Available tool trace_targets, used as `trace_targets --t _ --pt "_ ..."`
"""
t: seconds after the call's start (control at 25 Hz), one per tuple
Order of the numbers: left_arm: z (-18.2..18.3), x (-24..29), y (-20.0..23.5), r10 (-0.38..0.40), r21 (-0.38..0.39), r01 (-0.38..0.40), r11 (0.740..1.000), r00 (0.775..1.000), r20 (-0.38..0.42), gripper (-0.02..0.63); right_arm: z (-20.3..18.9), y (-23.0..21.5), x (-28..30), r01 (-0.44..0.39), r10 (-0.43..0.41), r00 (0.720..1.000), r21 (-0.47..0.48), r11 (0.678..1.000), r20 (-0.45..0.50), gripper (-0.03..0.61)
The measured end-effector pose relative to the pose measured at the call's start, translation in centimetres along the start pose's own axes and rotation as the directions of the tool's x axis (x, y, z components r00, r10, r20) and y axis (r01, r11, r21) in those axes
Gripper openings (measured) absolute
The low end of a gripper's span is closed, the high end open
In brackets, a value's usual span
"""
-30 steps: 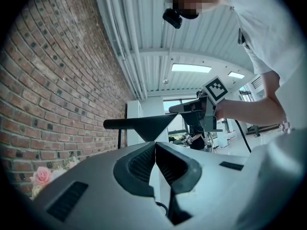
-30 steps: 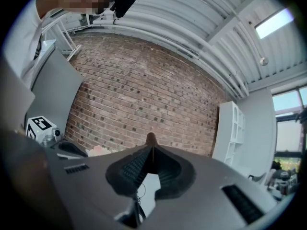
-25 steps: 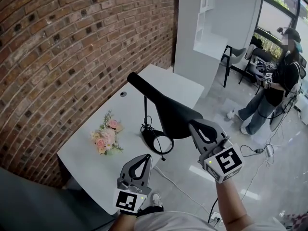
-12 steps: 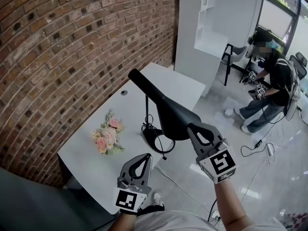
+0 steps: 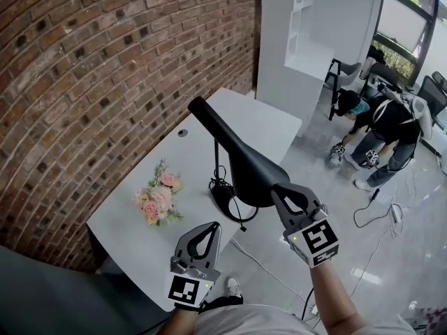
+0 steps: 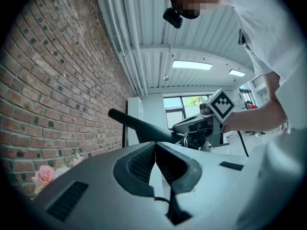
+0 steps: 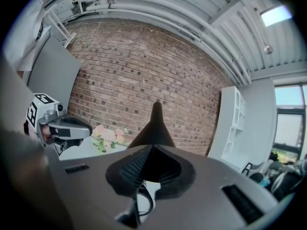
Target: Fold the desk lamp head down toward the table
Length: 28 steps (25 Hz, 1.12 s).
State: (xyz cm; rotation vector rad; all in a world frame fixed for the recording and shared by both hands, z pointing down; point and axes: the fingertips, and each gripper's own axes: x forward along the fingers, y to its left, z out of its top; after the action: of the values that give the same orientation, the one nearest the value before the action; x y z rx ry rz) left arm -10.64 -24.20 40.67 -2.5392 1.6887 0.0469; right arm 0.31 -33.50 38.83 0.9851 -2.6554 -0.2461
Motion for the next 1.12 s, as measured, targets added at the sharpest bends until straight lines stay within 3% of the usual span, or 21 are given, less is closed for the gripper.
trace_targets --t 1.12 --pt "-1.9 1.4 2.3 -0.015 0.000 0.015 1.000 1.000 -0.026 0.008 -4.0 1.3 3.8 -0.034 0.036 0.996 0.025 0.999 -0.081 0.021"
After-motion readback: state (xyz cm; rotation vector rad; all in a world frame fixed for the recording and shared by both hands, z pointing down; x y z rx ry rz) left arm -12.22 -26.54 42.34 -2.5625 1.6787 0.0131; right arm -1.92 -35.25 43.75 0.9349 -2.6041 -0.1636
